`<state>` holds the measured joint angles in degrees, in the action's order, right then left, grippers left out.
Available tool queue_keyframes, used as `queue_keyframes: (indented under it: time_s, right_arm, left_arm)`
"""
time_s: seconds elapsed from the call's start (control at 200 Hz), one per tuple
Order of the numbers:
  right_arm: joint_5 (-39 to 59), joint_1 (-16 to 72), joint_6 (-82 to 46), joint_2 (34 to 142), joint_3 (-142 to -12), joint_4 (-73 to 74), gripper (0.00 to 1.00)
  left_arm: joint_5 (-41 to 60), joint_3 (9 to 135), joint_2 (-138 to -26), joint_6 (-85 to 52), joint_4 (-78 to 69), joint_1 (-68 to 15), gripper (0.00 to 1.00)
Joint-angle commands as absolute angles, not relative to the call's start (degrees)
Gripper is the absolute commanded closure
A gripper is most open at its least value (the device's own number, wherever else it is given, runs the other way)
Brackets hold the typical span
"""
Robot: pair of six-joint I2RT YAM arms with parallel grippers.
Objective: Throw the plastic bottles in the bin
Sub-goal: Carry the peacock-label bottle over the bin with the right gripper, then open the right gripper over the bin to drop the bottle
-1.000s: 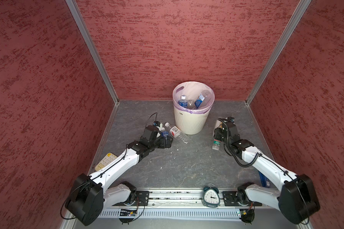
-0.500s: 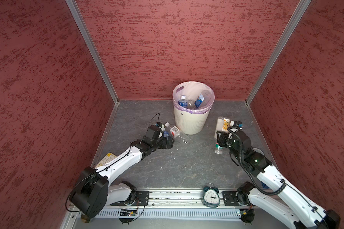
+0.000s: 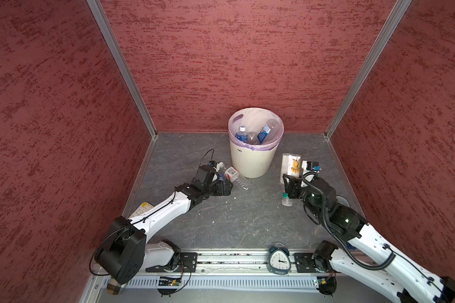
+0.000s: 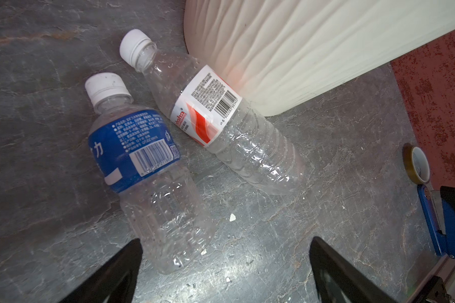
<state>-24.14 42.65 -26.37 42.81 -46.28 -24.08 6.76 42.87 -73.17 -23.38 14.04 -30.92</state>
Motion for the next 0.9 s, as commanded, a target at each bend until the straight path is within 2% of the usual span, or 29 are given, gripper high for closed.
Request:
queue_keyframes:
  time_s: [0.0, 0.185, 0.271, 0.386, 0.446, 0.526, 0.576, 0.696, 0.897]
  right_arm:
    - [-27.6, 44.4, -24.2, 44.8, -53.4, -23.1, 0.61]
    - [-29.4, 44.4, -19.3, 56.7, -67.3, -21.4, 0.62]
    - [-30.1, 42.2, -17.7, 66.6, -77.7, -22.5, 0.62]
    - [-25.2, 36.1, -16.2, 81.3, -92.5, -22.5, 0.61]
    - [-24.4, 34.1, -15.6, 89.1, -100.2, -23.5, 0.54]
    - [-25.6, 32.9, -14.5, 96.8, -108.8, -25.4, 0.20]
    - [-25.4, 32.1, -14.5, 99.9, -112.5, -26.8, 0.10]
    - [-23.6, 30.7, -15.0, 101.3, -114.8, -27.2, 0.05]
    - [-21.7, 30.8, -15.3, 92.8, -108.4, -24.7, 0.05]
  left_arm:
    - [5.4, 43.1, -72.0, -23.5, 13.3, -31.2, 0.00]
    - [4.6, 41.4, -69.6, -23.4, 14.0, -31.0, 0.00]
    - [3.8, 40.1, -67.6, -23.6, 14.3, -30.9, 0.00]
    - [2.9, 38.3, -64.1, -24.1, 15.5, -30.5, 0.00]
    - [2.6, 37.7, -62.1, -24.3, 16.5, -30.3, 0.01]
    - [2.1, 37.0, -59.6, -24.5, 18.4, -30.2, 0.00]
    - [1.8, 36.5, -58.1, -24.8, 19.3, -30.2, 0.00]
    - [1.1, 35.2, -55.0, -25.5, 20.3, -30.2, 0.00]
    - [0.5, 34.7, -55.0, -25.8, 20.2, -30.1, 0.00]
